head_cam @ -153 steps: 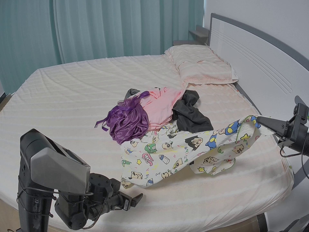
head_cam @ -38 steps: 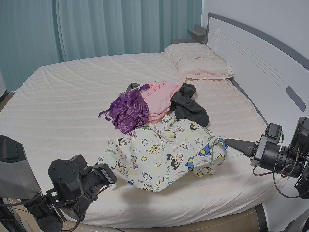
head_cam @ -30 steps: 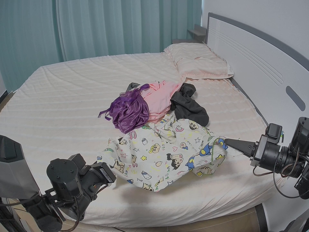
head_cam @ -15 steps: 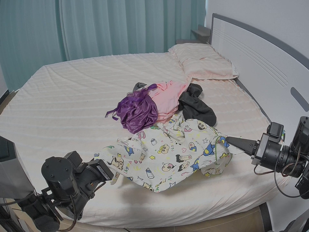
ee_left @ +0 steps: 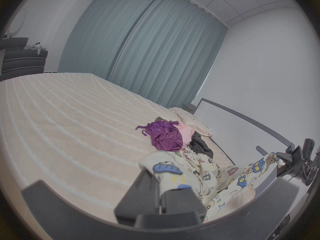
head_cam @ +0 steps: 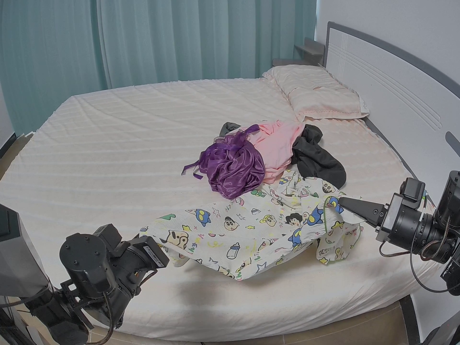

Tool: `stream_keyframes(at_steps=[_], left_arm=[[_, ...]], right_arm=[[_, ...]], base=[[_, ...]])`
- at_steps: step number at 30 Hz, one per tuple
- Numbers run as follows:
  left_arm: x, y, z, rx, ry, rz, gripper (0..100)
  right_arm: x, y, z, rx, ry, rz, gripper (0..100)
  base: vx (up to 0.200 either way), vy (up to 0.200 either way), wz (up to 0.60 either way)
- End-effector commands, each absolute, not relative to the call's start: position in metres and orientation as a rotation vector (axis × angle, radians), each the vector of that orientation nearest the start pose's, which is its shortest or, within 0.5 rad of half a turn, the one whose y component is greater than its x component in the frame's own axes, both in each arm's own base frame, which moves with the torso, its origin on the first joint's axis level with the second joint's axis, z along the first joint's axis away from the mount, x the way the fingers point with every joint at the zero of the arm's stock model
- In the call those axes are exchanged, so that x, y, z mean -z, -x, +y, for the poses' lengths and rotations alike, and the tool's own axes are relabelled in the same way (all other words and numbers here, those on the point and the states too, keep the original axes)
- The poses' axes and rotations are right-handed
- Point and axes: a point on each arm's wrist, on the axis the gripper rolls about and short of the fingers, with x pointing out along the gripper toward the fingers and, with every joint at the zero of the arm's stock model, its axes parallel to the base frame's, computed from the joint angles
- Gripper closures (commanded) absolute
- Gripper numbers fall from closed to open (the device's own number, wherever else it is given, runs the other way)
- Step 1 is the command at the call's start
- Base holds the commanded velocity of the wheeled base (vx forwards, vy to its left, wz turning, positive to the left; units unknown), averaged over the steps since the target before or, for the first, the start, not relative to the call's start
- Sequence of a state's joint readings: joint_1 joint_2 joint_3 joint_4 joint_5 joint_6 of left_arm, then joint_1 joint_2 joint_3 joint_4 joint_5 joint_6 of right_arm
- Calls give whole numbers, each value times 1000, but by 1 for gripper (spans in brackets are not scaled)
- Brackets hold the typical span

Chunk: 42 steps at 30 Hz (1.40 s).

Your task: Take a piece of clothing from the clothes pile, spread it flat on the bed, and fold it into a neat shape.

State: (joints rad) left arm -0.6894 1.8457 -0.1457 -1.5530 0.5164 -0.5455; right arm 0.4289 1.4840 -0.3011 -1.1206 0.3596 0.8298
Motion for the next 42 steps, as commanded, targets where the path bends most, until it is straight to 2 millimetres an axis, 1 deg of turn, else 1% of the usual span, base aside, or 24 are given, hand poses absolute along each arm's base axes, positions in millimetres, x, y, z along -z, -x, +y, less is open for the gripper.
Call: stream_keyframes(at_steps=[1,8,9,12,42], left_arm=[[-95,-186,-140,141,475,144,100],[-95,-186,-141,143,476,143,100],[-95,-186,-141,143,476,143,100],[-95,-186,-141,143,476,143,100],[-93,-184,-143,153,472,152,100]], right_arm=[[-160,-187,96,-724,-782,390,100],[-159,-186,98,-731,-780,398,100],[-157,-185,102,-743,-778,415,100],[-156,-184,104,-754,-776,425,100],[-159,-185,103,-724,-785,396,100]], base=[[0,200,0],[0,200,0],[0,200,0],[0,200,0],[0,200,0]])
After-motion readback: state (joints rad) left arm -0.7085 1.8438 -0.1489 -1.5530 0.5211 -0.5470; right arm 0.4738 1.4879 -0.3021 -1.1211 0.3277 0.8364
